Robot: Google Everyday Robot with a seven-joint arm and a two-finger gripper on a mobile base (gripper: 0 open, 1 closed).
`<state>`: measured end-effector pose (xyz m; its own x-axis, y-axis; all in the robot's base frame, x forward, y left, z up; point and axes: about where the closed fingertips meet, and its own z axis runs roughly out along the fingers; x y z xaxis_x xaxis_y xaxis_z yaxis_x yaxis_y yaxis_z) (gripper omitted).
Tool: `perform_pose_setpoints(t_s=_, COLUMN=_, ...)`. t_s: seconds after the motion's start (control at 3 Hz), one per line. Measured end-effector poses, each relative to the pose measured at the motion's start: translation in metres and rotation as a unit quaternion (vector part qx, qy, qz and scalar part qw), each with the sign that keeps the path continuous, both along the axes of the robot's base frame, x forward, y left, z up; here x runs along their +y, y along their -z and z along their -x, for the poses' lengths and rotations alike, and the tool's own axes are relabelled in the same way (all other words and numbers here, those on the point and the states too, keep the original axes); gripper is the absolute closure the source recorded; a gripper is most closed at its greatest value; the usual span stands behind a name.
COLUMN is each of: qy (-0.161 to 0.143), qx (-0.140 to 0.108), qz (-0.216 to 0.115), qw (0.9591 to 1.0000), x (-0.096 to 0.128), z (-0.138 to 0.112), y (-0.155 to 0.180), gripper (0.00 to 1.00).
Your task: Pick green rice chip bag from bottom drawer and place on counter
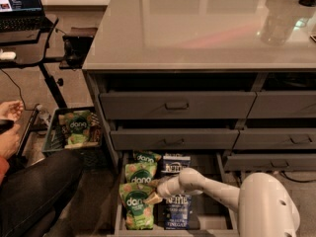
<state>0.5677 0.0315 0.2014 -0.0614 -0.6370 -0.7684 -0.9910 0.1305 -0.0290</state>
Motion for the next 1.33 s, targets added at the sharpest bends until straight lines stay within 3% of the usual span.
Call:
perform_pose_setpoints(t_s=0.33, qy=0.000, qx=0.000, qz=0.000, qw=1.0000, x=0.000, z=0.000, y=0.000, gripper=0.89)
perform_pose_setpoints(t_s=0.67, qy=0.000, qx=0.000, qz=0.000, qw=1.0000, x=0.000, z=0.000, y=0.000, gripper=1.00)
perform_pose_setpoints(t_s=1.33, qy=-0.006, qx=0.001, qz=-0.014, qw=0.9999, x=0.003, z=0.011, y=-0.005, gripper=1.00)
